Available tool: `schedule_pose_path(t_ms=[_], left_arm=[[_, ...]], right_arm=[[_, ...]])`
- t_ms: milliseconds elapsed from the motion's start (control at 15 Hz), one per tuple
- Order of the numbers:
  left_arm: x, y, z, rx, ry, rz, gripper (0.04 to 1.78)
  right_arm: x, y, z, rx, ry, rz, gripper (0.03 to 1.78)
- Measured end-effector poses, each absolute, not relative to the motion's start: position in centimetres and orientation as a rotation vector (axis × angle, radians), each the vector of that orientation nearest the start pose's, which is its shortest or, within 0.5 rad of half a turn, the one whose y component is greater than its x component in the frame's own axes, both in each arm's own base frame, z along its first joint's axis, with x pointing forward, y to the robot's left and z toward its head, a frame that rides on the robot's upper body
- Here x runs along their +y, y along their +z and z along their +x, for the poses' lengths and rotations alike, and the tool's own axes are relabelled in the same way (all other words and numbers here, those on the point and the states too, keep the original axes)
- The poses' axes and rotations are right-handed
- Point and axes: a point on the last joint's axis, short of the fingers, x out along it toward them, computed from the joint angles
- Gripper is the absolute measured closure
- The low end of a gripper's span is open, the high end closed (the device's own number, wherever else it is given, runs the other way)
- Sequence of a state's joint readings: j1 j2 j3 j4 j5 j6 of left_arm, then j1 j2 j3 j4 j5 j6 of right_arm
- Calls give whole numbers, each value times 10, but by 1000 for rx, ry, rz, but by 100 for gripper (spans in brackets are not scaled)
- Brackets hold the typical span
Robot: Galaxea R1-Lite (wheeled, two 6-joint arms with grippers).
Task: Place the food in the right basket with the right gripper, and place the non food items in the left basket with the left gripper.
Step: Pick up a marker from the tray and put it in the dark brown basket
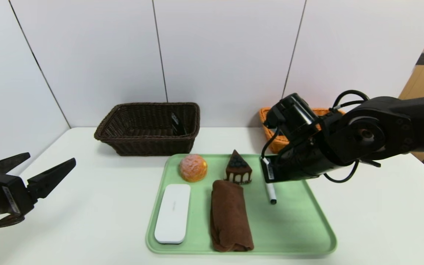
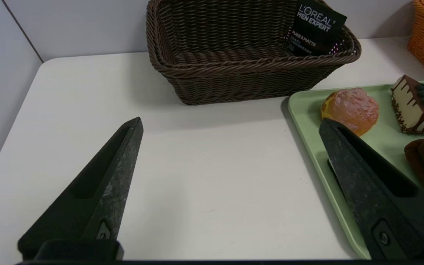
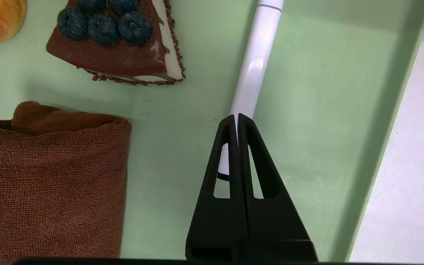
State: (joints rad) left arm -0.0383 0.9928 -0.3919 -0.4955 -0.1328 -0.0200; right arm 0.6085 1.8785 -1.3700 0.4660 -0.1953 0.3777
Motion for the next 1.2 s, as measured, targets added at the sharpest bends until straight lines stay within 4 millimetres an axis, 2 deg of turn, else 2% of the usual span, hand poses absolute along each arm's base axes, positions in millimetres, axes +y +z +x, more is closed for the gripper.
schedule_pose_path(t_ms=[400, 867, 1067, 1200], left_arm=[[-8, 198, 138, 142, -170, -28, 13], [-8, 194, 140, 158, -169, -26, 13], [-8, 194, 140, 157, -169, -25, 13], [-8, 193, 139, 158, -169, -26, 13]], right_arm=[[194, 172, 290, 941, 198, -27, 176], [196, 154, 299, 983, 162, -9, 176], [195, 154, 303, 977, 154, -4, 176], [197, 161, 308, 947, 159, 8, 176]])
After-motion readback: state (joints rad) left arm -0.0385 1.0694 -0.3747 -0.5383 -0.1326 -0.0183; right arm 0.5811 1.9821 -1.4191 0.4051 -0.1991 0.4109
